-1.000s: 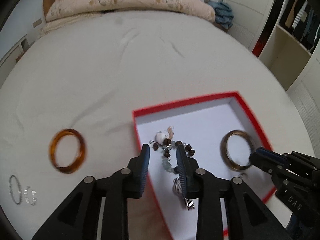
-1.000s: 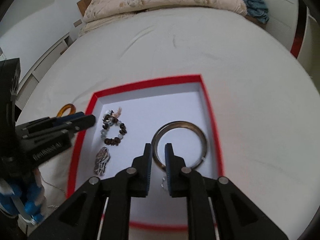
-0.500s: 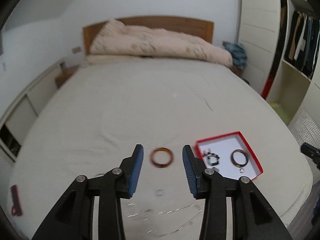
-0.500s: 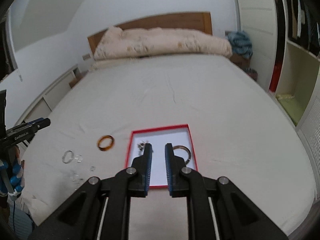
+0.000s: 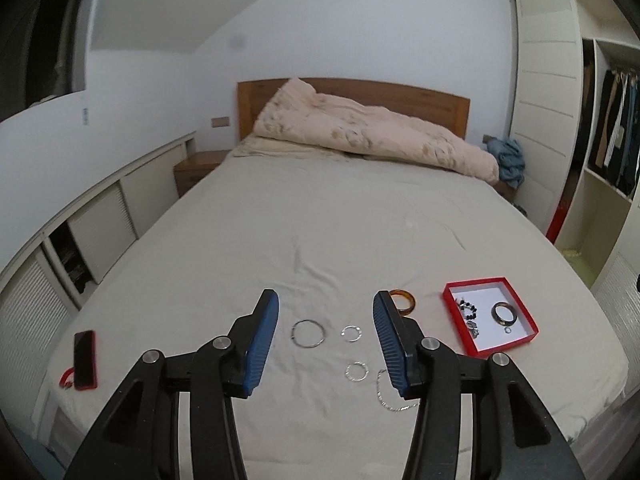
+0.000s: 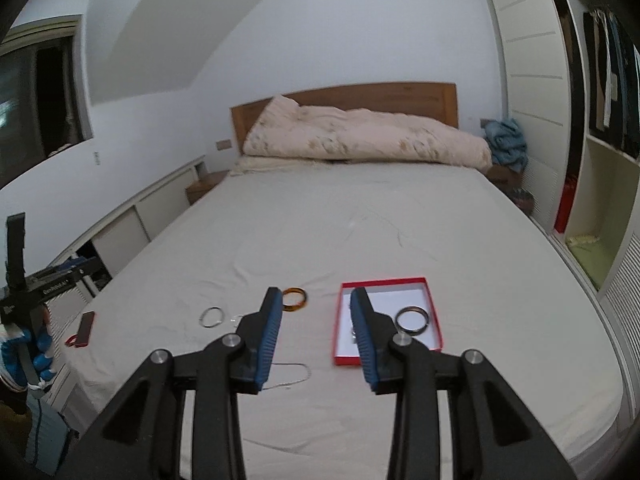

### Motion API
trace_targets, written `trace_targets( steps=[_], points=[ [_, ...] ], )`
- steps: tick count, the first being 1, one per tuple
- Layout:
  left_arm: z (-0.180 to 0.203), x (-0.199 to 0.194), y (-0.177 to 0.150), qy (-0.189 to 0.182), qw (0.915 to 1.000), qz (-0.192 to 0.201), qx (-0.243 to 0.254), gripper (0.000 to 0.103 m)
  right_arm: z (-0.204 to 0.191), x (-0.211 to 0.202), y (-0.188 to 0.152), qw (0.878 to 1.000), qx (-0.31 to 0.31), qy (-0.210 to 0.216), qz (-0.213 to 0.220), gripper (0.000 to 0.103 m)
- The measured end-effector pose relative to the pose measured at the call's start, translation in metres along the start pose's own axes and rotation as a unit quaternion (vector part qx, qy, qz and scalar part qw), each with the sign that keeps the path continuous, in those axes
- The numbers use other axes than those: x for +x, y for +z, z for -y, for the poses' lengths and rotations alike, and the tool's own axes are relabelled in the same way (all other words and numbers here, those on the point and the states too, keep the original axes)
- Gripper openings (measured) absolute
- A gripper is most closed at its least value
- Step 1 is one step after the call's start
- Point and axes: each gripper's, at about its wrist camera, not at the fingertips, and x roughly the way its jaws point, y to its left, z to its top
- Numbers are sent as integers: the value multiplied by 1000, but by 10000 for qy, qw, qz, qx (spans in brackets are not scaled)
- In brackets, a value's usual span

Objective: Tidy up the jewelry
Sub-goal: 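Lift both tools out of the red box and move toward the silver chain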

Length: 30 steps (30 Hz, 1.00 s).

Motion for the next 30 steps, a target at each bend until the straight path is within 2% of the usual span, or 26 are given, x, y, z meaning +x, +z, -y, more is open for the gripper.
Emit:
trace_targets(
  steps=[9, 14, 19, 25, 30],
  points=[
    [-29, -46, -38, 152, 9990, 315, -262, 49, -43, -35, -17, 9993, -169, 287, 182, 34],
    [-36, -56, -54, 236, 9989, 239, -328, 53, -54, -44, -30, 9988, -211, 398, 204, 34],
    [-39, -55, -69, 324, 9982, 204, -464, 61, -64, -43, -48, 9981, -212, 544, 211, 34],
    [-39, -50, -89, 311, 9977, 103, -589, 62, -61, -33, -68, 9980, -104, 611, 95, 34],
    [-37, -40, -101, 345, 9971, -32, -679, 66, -52, -25, -80, 9980, 39, 625, 32, 34]
  ],
)
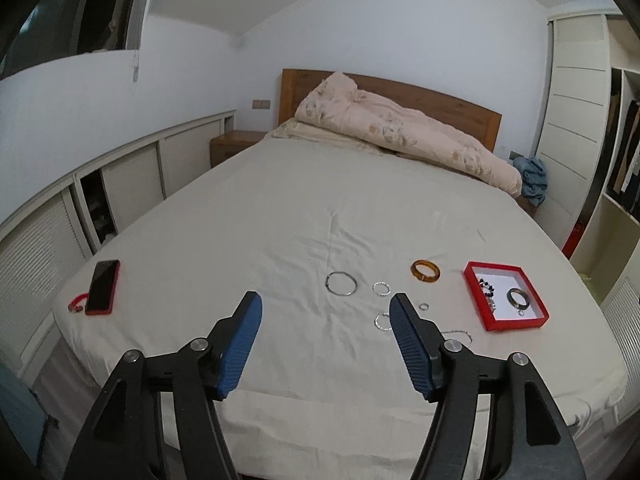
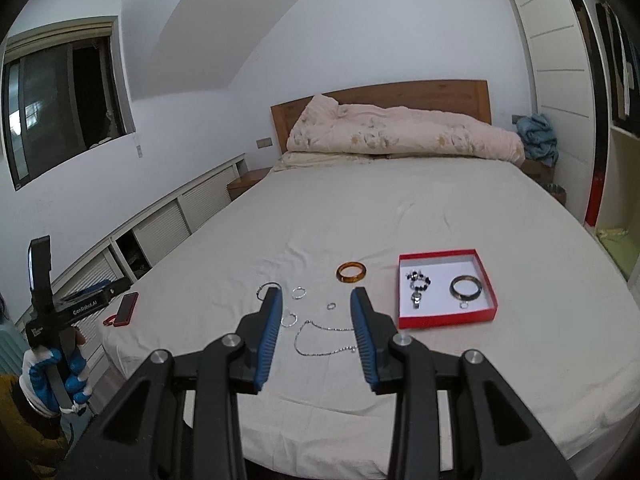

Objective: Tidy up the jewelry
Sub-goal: 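Lift both tools out of the red box and move toward the silver chain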

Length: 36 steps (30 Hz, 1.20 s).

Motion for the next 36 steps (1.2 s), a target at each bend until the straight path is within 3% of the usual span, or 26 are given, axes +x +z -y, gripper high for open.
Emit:
trace_targets(
  steps=[20, 36],
  points=[
    [13, 63, -49, 132, 9973, -710, 148, 66, 25, 63, -33, 9971, 385, 33, -653, 34],
    [41, 155, -75, -175, 9870, -1562, 348, 58, 59, 160, -78, 9831, 802, 140, -1641, 34]
  ],
)
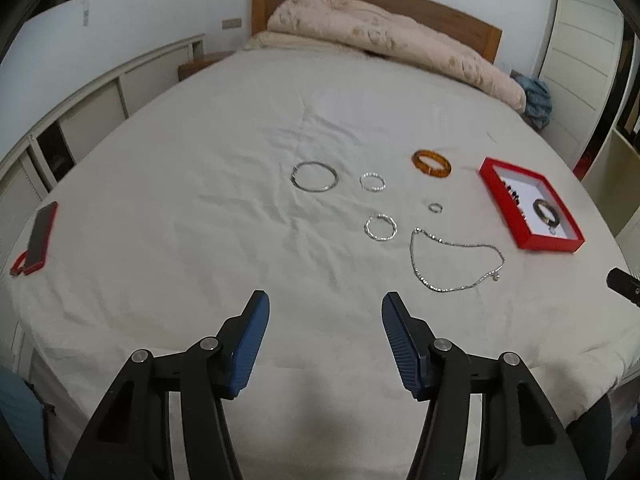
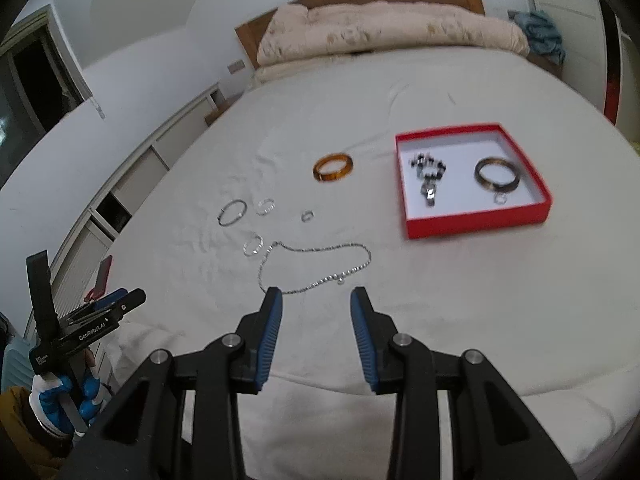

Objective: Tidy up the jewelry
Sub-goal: 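Lift both tools out of the red box and move toward the silver chain, then grasp the silver chain necklace with the right tool while the left tool grasps the twisted silver hoop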

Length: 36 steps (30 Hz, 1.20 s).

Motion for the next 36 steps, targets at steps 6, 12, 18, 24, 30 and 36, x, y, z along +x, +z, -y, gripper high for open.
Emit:
trace_targets(
  steps=[6, 12, 18, 24, 30, 36],
  points=[
    [5, 43, 10, -67, 9996, -256, 27, 58, 15, 49, 5, 9992, 123, 22, -367, 34],
    [9, 84, 23, -116, 9989, -458, -13, 56, 28, 97, 6, 9971, 246, 82, -717, 34],
    [13, 118, 43, -222, 9981, -577, -84, 52, 38, 134, 12, 9954, 319, 157, -884, 34],
    [21, 148, 54, -307, 9971, -701, -25, 43, 52, 160, 18, 9943, 475, 122, -948, 34],
    [23, 167, 58, -341, 9962, -795, 37, 38, 59, 180, 22, 9939, 512, 109, -973, 34],
    [26, 176, 58, -241, 9957, -802, 392, 38, 53, 196, 31, 9949, 96, -134, -995, 29]
  ],
)
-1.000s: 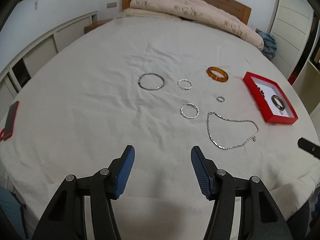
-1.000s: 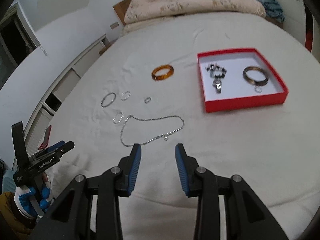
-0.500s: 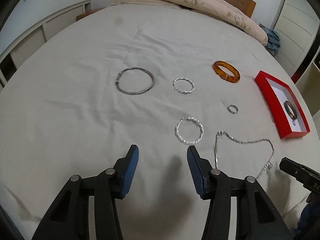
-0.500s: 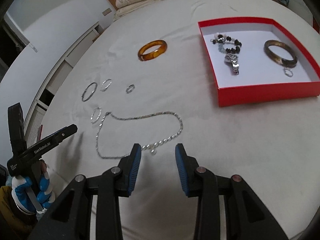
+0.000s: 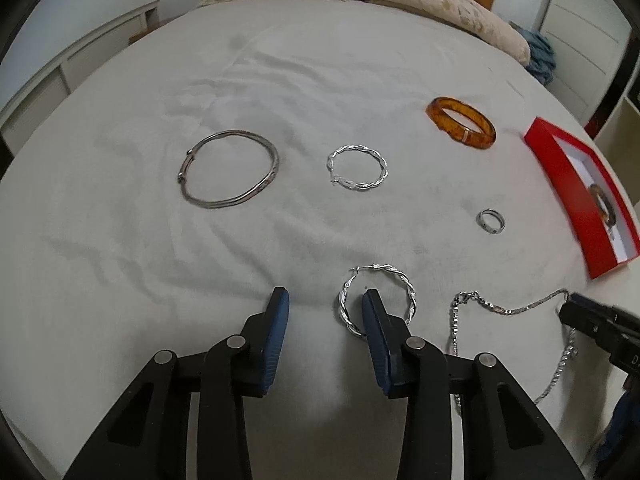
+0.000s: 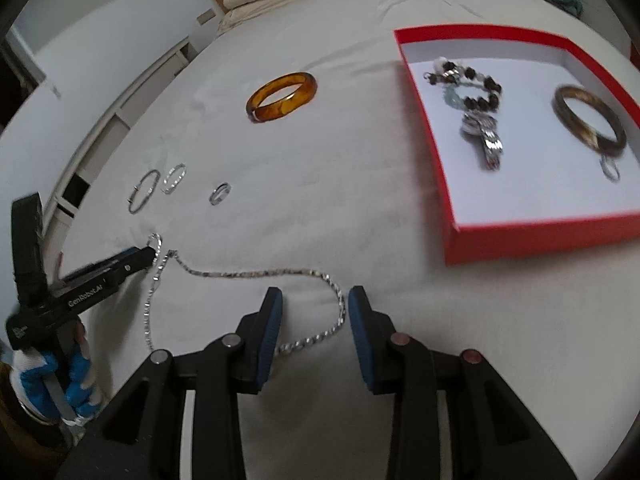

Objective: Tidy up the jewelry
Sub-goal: 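Grasp the silver chain necklace with the right tool while the left tool grasps the twisted silver hoop, then lift the chain and twisted hoop and carry them toward the red box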

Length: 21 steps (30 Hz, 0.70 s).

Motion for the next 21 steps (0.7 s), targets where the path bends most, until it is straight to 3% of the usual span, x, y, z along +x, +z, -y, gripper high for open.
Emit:
trace_targets(
  steps=[4, 7, 10, 13, 14, 21],
  points=[
    [0, 1, -2, 48, 9999, 90, 34, 38, 1, 5, 4, 9994, -227, -255, -14, 12],
    [1, 3, -2, 119, 9997, 171, 99, 37, 3, 9, 8, 9988, -364, -339, -13, 5],
    [3, 3, -1, 189, 9993, 269, 182, 33, 2, 11, 10, 9981, -468, -408, 27, 2],
    [12, 4, 4, 189, 9987, 360, 296, 8, 0, 11, 14, 9976, -531, -431, 94, 2],
    [14, 3, 4, 197, 9986, 370, 323, 4, -1, 10, 15, 9974, -563, -430, 121, 2],
    [16, -9, 8, 142, 9991, 375, 153, 3, -10, -7, 17, 9979, -580, -146, 254, 2]
  ],
)
